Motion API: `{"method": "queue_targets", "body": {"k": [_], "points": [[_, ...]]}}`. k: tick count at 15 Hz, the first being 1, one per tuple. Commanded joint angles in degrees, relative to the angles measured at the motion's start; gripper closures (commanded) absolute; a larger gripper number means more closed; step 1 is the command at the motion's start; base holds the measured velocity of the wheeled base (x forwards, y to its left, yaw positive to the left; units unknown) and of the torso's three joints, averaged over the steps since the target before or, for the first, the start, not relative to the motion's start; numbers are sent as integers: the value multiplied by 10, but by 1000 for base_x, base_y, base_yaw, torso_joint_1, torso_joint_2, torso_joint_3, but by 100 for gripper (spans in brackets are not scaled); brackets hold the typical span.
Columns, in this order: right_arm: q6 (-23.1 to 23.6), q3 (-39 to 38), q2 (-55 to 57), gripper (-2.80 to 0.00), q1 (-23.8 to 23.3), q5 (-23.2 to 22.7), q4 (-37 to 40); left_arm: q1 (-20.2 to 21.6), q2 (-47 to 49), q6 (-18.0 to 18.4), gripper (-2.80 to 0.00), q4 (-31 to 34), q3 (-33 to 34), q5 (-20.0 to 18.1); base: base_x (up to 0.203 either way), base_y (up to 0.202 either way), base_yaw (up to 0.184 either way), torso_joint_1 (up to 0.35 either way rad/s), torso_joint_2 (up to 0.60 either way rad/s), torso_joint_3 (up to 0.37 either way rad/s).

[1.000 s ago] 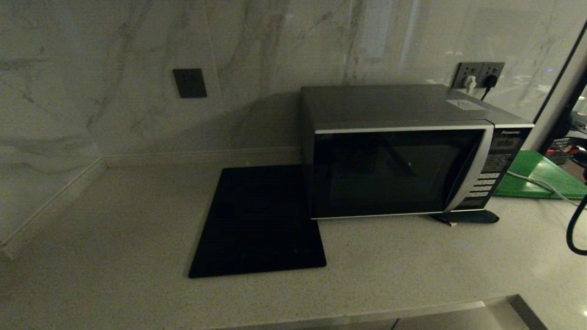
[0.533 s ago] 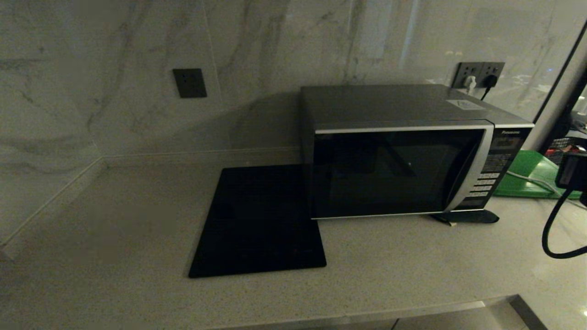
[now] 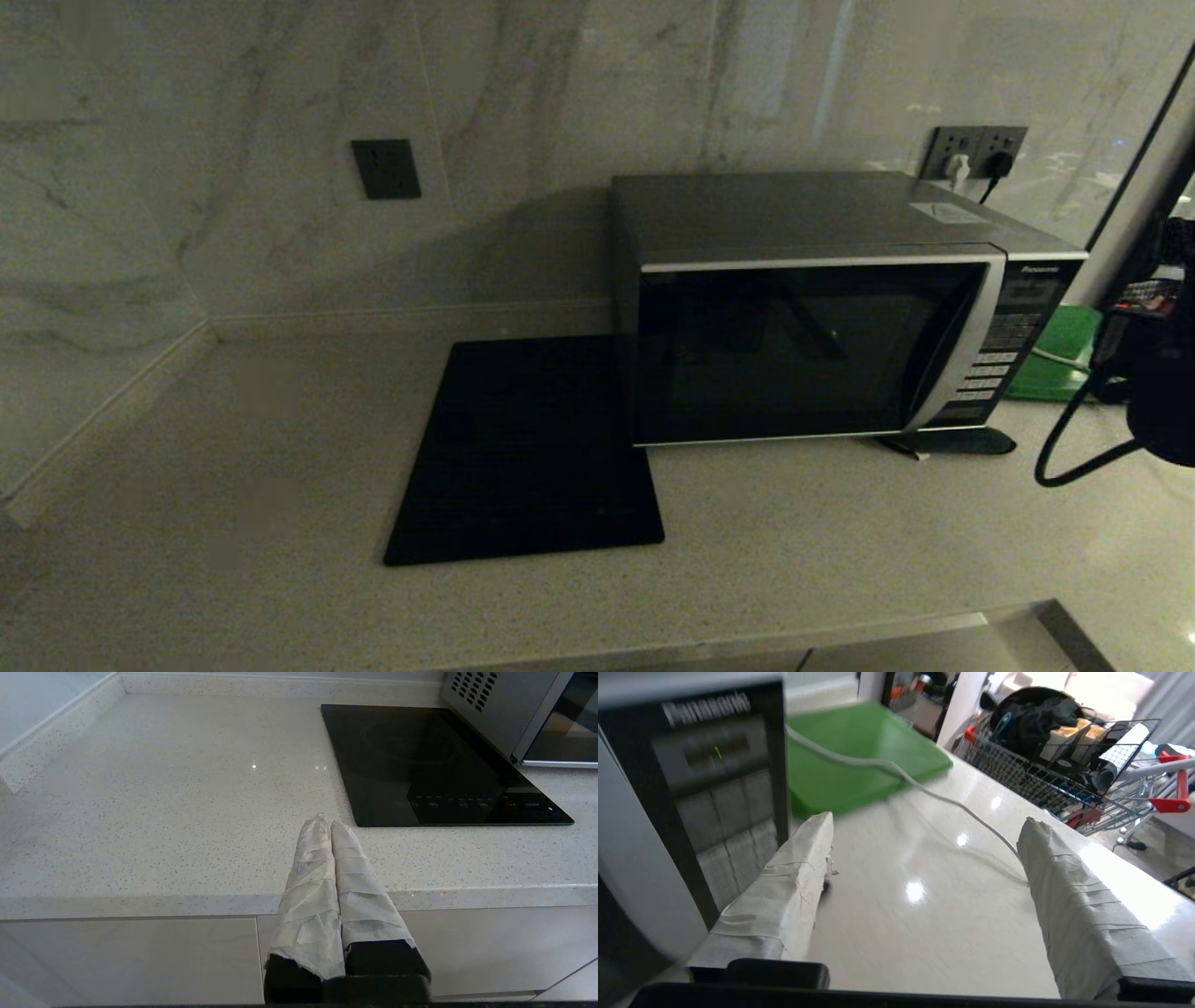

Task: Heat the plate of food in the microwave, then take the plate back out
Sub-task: Open the microwave oven

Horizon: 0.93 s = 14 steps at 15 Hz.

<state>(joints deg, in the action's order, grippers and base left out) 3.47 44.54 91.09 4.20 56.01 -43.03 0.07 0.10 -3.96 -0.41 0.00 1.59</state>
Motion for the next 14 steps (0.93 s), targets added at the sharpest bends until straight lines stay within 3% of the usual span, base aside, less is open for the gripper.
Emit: {"method": "queue_targets", "body": {"k": [1, 5, 14], "points": [[15, 14, 88, -280, 5, 25, -88, 0, 0, -1, 0, 0, 0, 0, 0, 0, 0, 0, 0, 0], [41, 31, 175, -280, 55, 82, -208, 0, 0, -1, 0, 0, 0, 0, 0, 0, 0, 0, 0, 0], [58, 76, 205, -280, 72, 89, -250, 0, 0, -1, 0, 0, 0, 0, 0, 0, 0, 0, 0, 0]]}}
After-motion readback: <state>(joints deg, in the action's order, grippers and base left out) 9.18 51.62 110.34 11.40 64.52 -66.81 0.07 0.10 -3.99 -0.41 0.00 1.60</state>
